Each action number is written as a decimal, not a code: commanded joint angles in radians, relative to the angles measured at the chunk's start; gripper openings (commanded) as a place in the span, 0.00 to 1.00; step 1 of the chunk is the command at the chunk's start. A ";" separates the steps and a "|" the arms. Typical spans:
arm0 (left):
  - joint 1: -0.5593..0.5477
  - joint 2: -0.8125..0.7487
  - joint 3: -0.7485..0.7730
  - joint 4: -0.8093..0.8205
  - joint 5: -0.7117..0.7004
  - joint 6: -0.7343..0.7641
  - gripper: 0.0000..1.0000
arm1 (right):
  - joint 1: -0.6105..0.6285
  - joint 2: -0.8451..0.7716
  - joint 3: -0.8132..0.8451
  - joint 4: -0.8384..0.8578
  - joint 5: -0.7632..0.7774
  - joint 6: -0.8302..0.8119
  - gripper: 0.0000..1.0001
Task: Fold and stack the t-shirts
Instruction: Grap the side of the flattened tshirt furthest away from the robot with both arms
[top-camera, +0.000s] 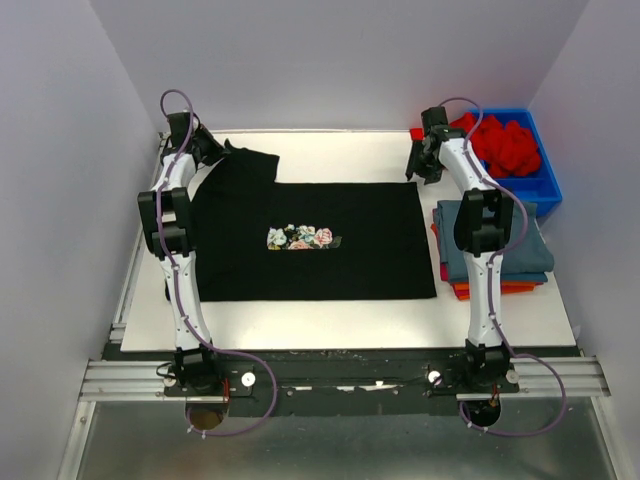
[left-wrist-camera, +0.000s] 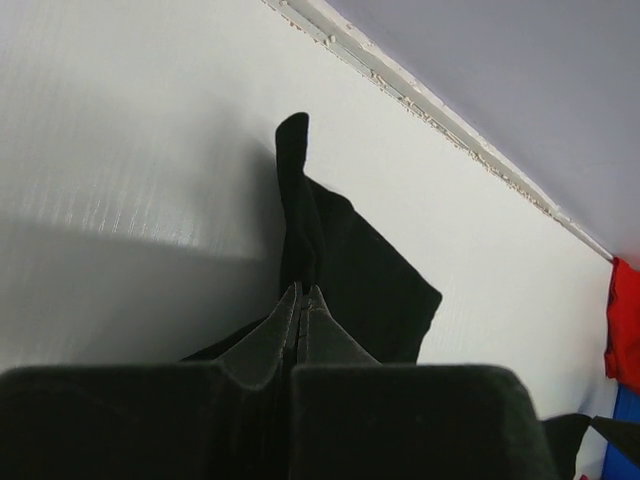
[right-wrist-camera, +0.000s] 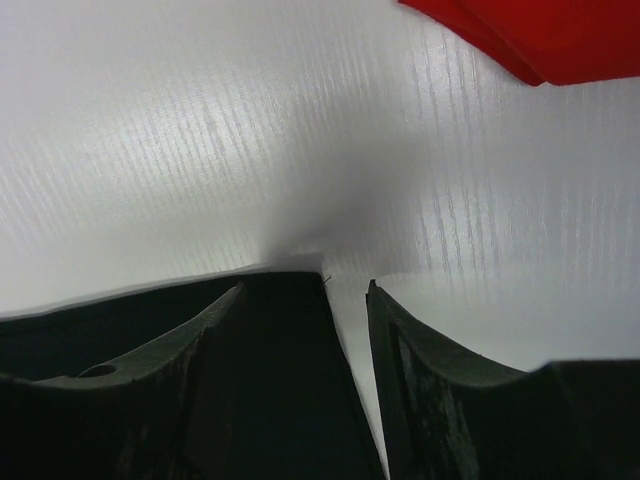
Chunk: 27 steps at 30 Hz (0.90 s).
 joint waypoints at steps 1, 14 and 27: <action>0.003 -0.055 -0.013 -0.017 -0.014 0.021 0.00 | -0.015 0.045 0.046 -0.046 -0.052 0.008 0.60; 0.003 -0.063 -0.014 -0.015 -0.019 0.025 0.00 | -0.022 0.082 0.095 -0.065 -0.106 0.031 0.27; 0.006 -0.081 -0.028 0.009 -0.003 0.034 0.00 | -0.021 -0.071 -0.127 0.098 -0.091 0.021 0.01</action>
